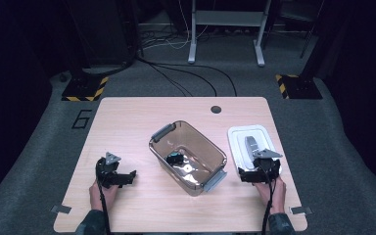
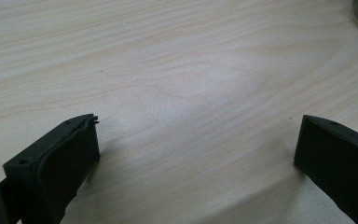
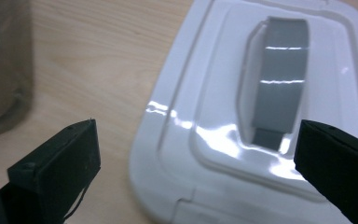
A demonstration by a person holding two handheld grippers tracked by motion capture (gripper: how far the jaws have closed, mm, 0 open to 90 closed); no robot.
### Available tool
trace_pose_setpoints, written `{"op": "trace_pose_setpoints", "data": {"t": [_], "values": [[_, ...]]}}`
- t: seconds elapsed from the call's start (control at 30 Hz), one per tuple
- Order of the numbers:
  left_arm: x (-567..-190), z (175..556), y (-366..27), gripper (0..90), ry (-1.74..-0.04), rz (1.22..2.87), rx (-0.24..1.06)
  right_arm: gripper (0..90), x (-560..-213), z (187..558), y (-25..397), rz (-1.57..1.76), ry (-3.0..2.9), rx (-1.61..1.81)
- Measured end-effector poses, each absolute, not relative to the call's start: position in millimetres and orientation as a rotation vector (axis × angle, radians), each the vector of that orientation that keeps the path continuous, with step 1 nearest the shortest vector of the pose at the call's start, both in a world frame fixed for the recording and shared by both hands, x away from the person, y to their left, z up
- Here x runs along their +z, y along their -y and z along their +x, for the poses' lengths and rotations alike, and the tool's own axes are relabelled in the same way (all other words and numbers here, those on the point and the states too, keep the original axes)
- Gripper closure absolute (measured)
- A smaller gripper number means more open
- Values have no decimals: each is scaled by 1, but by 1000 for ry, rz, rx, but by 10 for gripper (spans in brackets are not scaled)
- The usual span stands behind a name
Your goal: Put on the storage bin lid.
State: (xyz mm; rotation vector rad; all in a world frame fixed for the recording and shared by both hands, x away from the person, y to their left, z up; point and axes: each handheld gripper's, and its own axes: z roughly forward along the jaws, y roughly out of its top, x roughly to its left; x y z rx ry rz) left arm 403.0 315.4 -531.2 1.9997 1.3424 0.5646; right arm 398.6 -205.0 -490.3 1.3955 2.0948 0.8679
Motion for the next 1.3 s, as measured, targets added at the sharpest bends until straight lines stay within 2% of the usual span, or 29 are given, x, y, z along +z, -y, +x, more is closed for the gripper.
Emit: {"op": "trace_pose_setpoints", "data": {"t": [0.43,0.8,0.87,1.0,1.17,1.23,1.27,1.3], "values": [[-531,403,-315,0,-1343,2000,564,0,-491,448,216,1511,-2074,790],[-531,403,-315,0,-1346,1997,567,18,-497,463,220,1566,-2082,777],[-531,403,-315,0,-1348,1996,568,112,-494,465,219,1570,-2078,766],[-531,403,-315,0,-1348,1996,568,232,-492,471,219,1569,-2071,734],[-531,403,-315,0,-1349,1995,568,314,-492,475,217,1578,-2071,740],[-531,403,-315,0,-1350,1995,568,367,-490,476,215,1568,-2062,724],[-531,403,-315,0,-1350,1995,568,430,-490,478,214,1573,-2050,710],[-531,403,-315,0,-1350,1995,568,430,-490,478,214,1573,-2050,710]]}}
